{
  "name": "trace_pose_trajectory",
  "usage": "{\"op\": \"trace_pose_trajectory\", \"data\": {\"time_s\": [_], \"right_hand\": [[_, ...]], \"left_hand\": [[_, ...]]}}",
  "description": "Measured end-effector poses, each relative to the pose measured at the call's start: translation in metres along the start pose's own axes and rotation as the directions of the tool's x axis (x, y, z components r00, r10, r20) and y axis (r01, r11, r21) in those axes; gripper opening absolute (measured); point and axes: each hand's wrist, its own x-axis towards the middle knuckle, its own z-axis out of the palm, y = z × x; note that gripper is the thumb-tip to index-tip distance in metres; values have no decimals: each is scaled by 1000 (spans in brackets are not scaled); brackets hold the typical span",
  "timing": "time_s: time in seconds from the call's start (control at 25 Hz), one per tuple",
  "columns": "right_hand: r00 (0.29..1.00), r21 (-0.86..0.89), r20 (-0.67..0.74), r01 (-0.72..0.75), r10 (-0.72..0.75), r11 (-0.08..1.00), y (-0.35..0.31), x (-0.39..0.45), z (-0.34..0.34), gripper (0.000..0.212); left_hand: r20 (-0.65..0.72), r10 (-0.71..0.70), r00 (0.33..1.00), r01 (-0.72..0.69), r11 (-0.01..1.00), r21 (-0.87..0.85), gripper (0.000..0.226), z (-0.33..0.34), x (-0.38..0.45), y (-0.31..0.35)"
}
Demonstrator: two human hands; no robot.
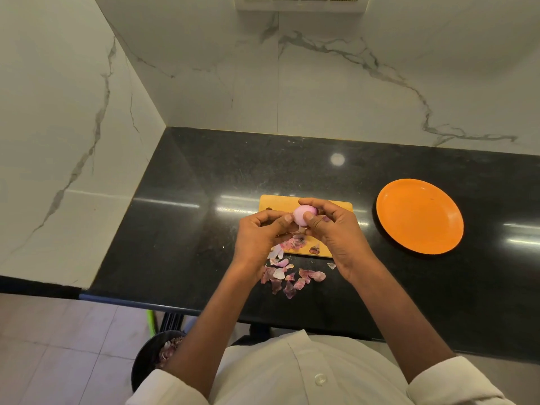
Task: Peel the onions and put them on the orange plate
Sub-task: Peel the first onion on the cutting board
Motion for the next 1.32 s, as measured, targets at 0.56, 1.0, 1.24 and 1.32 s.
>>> {"op": "trace_pose_trajectory", "data": {"time_s": [0.56,1.0,1.24,1.32], "right_hand": [[983,26,-176,59,-54,998,10,6,2,37],[971,70,-235,68,-50,995,18,5,-9,36],[951,511,-274,19,142,860,22,-6,-19,30],[933,623,-270,-19,237,782,26,-5,-32,28]], "left_hand": [[-51,82,995,-62,947,316,33,1,26,-12],[162,48,986,-74,985,156,7,12,37,-5],[210,5,978,-36,989,146,11,32,39,-14],[190,-38,981,11,990,143,18,44,42,-19]]}}
